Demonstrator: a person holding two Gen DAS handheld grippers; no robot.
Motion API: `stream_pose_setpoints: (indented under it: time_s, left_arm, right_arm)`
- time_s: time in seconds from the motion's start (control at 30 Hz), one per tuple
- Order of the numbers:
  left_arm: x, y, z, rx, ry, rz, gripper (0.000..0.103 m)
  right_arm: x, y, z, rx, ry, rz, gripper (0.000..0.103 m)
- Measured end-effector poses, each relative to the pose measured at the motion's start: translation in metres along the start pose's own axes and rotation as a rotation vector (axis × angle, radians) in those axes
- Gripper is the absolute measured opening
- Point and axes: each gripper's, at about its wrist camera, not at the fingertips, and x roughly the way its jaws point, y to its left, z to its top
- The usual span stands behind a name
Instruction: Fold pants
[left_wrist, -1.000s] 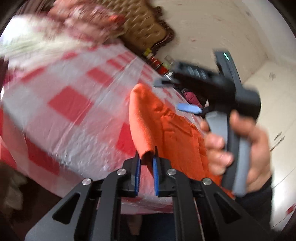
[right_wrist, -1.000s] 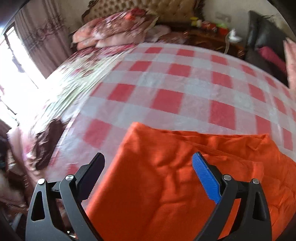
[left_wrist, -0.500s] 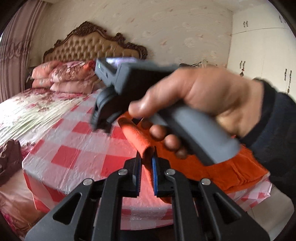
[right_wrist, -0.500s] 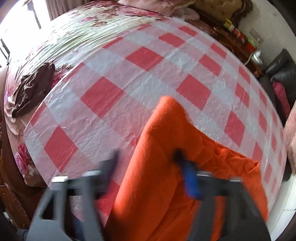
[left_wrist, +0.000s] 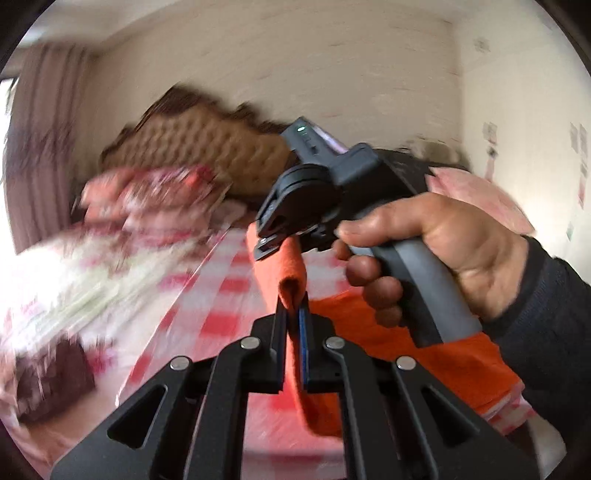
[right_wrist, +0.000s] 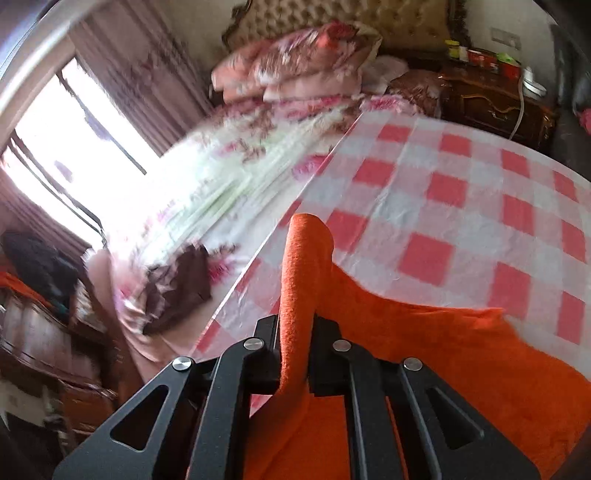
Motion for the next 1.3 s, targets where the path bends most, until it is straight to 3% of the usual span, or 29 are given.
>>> stream_pose_setpoints:
  time_s: [0.13, 0.27, 0.4, 0.5, 0.57, 0.63, 0.7, 0.77, 0.83, 0.87, 0.97, 1.03, 1.07, 1.1, 1.3]
  left_arm:
    - [0.001, -0.095, 0.01, 0.193, -0.069, -0.068, 0.005]
    - [0.014, -0.198, -0.017, 0.344, -0.091, -0.161, 0.005]
    - [0.036, -0.29, -0.071, 0.529, -0.06, -0.225, 0.005]
    - [0.051, -0.323, -0.106, 0.63, -0.047, -0.216, 0.005]
    - [0.06, -0.331, -0.121, 0.673, -0.063, -0.187, 0.005]
    - [0.066, -0.331, -0.133, 0.692, -0.086, -0.162, 0.014]
    - [0.066, -0.332, -0.138, 0.695, -0.096, -0.137, 0.038]
    - [0.066, -0.332, -0.143, 0.709, -0.118, -0.116, 0.038]
    - [0.062, -0.336, -0.149, 0.735, -0.135, -0.107, 0.038]
    - [0.063, -0.34, -0.151, 0.746, -0.14, -0.104, 0.038]
    - [0.069, -0.342, -0.157, 0.775, -0.13, -0.094, 0.037]
    - [0.073, -0.343, -0.157, 0.783, -0.112, -0.088, 0.023]
    - [0.075, -0.344, -0.157, 0.788, -0.103, -0.088, 0.012]
    - [0.073, -0.344, -0.157, 0.789, -0.106, -0.087, 0.009]
    - [0.051, -0.341, -0.128, 0.775, -0.2, -0.035, 0.007]
  right_arm:
    - [-0.076, -0.068, -0.013, 0.073, -0.076, 0.023, 0.007]
    - [-0.138, -0.168, -0.062, 0.196, -0.121, -0.028, 0.007]
    - [-0.147, -0.248, -0.115, 0.316, -0.101, -0.055, 0.007]
    - [-0.132, -0.292, -0.143, 0.386, -0.076, -0.05, 0.008]
    - [-0.12, -0.307, -0.154, 0.419, -0.059, -0.038, 0.013]
    - [-0.115, -0.31, -0.16, 0.423, -0.054, -0.026, 0.021]
    - [-0.118, -0.308, -0.164, 0.405, -0.07, -0.007, 0.024]
    - [-0.121, -0.307, -0.167, 0.401, -0.08, 0.008, 0.03]
    - [-0.127, -0.305, -0.169, 0.385, -0.1, 0.015, 0.051]
    - [-0.13, -0.307, -0.171, 0.374, -0.107, 0.017, 0.051]
    - [-0.131, -0.308, -0.172, 0.338, -0.107, 0.002, 0.049]
    - [-0.129, -0.308, -0.172, 0.332, -0.099, -0.016, 0.01]
    - [-0.127, -0.309, -0.171, 0.338, -0.092, -0.024, 0.01]
    - [-0.128, -0.31, -0.171, 0.344, -0.094, -0.016, 0.008]
    - [-0.163, -0.29, -0.164, 0.278, -0.164, -0.01, 0.006]
